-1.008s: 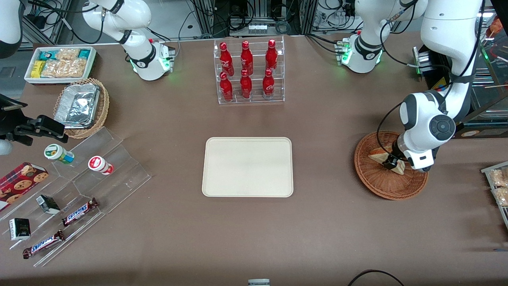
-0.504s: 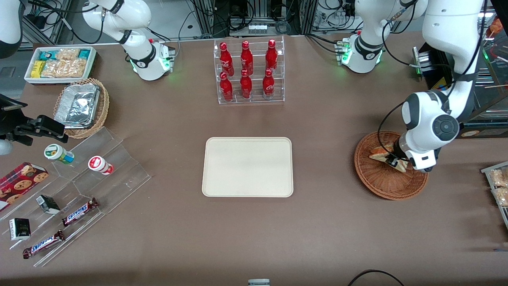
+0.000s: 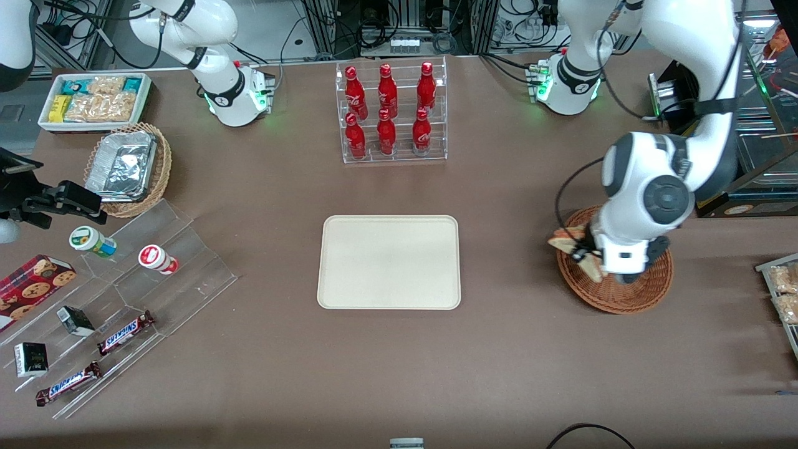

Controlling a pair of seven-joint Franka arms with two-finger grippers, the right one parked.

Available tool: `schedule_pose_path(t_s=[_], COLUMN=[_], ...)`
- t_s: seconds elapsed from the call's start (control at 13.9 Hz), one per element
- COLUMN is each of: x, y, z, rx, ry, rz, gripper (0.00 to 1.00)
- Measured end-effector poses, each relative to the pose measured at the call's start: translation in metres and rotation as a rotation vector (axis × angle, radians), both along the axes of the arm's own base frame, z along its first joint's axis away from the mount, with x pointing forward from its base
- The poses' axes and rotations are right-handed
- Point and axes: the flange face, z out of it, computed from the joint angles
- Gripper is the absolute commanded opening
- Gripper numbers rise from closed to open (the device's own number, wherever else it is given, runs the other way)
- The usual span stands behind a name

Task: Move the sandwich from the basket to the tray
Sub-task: 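Lift the sandwich and carry it over the cream tray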

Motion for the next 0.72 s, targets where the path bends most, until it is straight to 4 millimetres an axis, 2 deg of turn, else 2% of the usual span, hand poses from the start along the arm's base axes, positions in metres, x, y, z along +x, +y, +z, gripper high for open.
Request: schedule_pose_path(t_s=[0.14, 0.29, 0.43, 0.5, 0.58, 0.72], x=[-0.003, -0.007, -0.016, -0.023, -0.028, -0.034], y=[-0.053, -0.12, -0.188, -0.215, -0.235, -0.259], z=[-0.003, -0.011, -0.028, -0.037, -0.046, -0.06], rx=[-0.006, -0.008, -0.029, -0.044, -0.057, -0.078], ry=[-0.005, -0.018, -0.019, -0.017, -0.021, -0.049], rz=[-0.145, -0.267, -0.404, -0.458, -0.499, -0.568], gripper=[0.12, 0.14, 0.14, 0.14, 0.14, 0.15])
